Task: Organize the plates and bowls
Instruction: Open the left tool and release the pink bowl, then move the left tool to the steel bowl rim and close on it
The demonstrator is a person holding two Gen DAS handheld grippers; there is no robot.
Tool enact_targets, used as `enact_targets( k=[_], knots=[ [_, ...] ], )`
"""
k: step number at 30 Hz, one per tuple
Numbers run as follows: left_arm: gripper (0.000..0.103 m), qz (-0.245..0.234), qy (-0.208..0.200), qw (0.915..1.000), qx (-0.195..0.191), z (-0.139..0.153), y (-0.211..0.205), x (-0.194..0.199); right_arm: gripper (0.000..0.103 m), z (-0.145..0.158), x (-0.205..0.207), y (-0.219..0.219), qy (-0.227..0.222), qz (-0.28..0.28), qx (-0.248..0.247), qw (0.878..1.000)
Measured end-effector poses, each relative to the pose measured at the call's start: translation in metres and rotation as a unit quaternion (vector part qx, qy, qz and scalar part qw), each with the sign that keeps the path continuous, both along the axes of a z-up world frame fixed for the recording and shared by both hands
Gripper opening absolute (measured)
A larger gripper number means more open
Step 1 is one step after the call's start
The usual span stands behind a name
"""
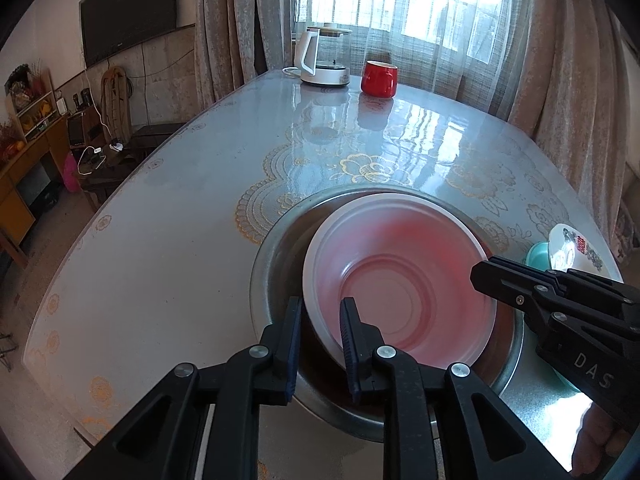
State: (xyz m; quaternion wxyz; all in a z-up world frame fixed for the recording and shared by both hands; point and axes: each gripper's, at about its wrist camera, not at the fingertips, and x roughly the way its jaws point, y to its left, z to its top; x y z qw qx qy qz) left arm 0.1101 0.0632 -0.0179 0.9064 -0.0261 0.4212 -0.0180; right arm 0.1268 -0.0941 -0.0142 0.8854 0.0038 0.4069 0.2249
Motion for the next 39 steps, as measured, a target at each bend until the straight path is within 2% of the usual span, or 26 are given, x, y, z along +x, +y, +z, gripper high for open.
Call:
enact_targets(
  k=[20, 23, 27, 31, 34, 39],
  knots=[
    [0.021, 0.006, -0.006, 1.0000, 0.003, -0.001, -0.002, -0.002, 0.013, -0.007, 0.005, -0.008, 0.022, 0.001, 0.036, 0.999],
    [0.024, 0.003, -0.006, 0.9999, -0.011, 0.001, 0.001, -0.003, 0.014, -0.004, 0.003, -0.012, 0.022, 0.000, 0.052, 0.998],
    [0.029, 0.008, -0.016, 0.9995, -0.027, 0.006, 0.007, -0.003, 0.020, 0.004, 0.000, -0.023, 0.016, -0.009, 0.081, 0.997],
    [0.029, 0.008, -0.023, 0.9991, -0.034, 0.010, 0.012, -0.004, 0.020, 0.007, 0.000, -0.032, 0.011, -0.024, 0.080, 0.996],
    [0.029, 0.020, -0.030, 0.9991, -0.021, 0.013, 0.017, -0.007, 0.020, 0.006, 0.000, -0.039, 0.013, -0.036, 0.075, 0.997],
    [0.030, 0.026, -0.040, 0.9981, -0.040, 0.016, 0.037, -0.013, 0.020, 0.003, 0.003, -0.048, 0.023, -0.046, 0.076, 0.996]
  ],
)
